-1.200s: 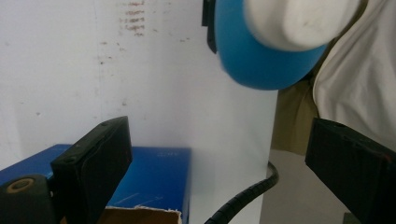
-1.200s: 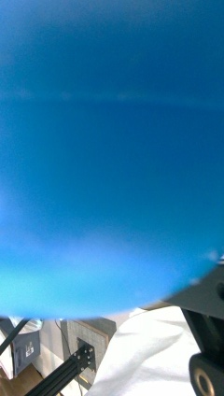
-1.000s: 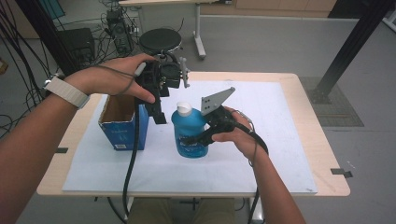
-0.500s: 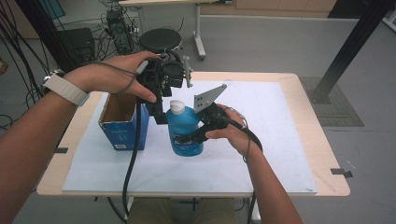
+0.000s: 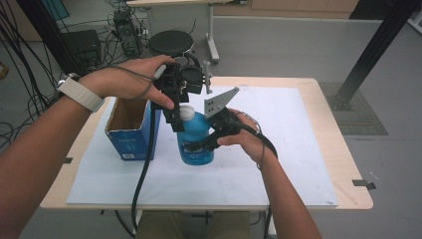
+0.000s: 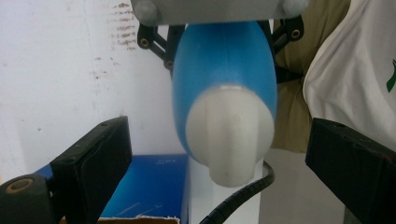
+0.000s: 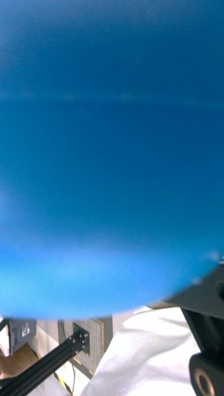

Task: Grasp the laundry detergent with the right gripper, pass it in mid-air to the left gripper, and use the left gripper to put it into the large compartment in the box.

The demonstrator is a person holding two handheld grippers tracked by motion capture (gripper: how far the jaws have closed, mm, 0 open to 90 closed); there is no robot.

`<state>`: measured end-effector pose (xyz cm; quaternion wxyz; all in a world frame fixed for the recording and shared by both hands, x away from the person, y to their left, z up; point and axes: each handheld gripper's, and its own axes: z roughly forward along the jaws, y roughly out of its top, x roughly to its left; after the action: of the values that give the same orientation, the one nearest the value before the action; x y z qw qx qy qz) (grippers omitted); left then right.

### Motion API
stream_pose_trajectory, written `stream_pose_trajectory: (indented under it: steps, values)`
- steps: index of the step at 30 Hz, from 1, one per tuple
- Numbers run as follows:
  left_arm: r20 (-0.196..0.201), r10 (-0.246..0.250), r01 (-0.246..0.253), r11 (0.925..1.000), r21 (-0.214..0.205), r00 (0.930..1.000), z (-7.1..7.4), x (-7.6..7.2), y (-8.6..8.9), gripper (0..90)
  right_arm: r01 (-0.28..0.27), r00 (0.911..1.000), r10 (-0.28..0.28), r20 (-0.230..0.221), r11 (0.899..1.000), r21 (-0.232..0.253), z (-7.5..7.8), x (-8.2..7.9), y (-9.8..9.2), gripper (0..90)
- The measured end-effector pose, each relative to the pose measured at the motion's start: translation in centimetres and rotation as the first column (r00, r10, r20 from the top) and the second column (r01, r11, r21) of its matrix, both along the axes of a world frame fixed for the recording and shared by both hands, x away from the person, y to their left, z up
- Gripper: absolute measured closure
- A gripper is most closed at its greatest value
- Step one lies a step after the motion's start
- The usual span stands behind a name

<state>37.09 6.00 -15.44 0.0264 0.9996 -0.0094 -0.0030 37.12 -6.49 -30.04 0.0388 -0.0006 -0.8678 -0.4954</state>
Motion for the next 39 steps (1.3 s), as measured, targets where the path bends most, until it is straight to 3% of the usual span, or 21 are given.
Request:
stream_pose_trajectory:
  steps: [7, 39]
  values:
    - [0.002, 0.013, -0.013, 0.9998, -0.017, 0.9999, -0.14, 0.27, -0.07, 7.8, -0.001, 1.0, 0.001, 0.001, 1.0, -0.007, -0.1, 0.13, 0.1, 43.6]
    - [-0.002, 0.02, -0.02, 0.9996, -0.018, 0.9998, -0.47, 0.35, -0.5, 8.5, -0.001, 1.0, 0.001, 0.005, 1.0, 0.001, -0.23, 0.18, -0.13, 43.5]
